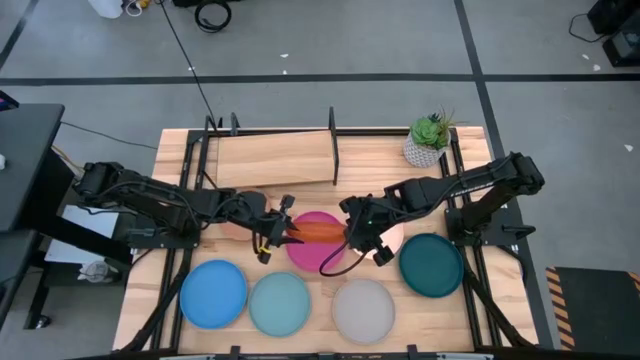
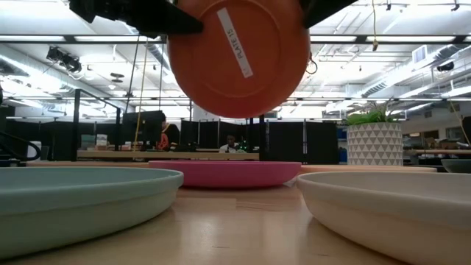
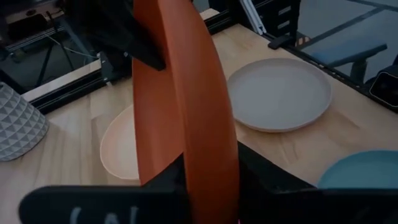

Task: Place and stack plates onto a shelf
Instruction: Put the orange plate on the shelf

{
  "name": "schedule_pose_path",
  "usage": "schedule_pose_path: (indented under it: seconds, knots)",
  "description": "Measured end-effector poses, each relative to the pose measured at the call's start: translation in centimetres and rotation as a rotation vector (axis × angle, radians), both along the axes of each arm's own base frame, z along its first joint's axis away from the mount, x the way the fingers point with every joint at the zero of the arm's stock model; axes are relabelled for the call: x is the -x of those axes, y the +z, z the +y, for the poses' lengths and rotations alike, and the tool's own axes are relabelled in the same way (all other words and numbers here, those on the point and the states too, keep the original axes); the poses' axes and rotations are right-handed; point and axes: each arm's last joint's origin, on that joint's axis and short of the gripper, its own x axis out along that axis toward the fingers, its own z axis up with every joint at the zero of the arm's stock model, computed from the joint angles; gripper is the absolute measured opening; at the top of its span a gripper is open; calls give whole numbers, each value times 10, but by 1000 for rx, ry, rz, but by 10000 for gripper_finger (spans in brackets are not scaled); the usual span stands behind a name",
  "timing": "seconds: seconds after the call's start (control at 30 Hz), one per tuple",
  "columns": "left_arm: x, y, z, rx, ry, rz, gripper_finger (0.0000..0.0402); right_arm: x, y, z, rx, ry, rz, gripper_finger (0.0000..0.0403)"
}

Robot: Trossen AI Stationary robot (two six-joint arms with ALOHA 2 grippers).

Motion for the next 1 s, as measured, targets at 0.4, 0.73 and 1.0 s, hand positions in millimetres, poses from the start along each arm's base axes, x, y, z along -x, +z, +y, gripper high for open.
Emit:
schedule_pose_path:
  seconds: [0.4, 0.73, 1.0]
  knots:
    - [-1, 1, 1, -32, 20, -21, 71, -2, 1, -3, 22, -29, -16, 25]
    - [12, 17, -3, -171, 149, -79, 201, -5, 2, -7, 12, -19, -43, 35]
    - [47, 45, 0, -110, 196, -124, 259, -12, 5, -23, 4, 4, -98, 36]
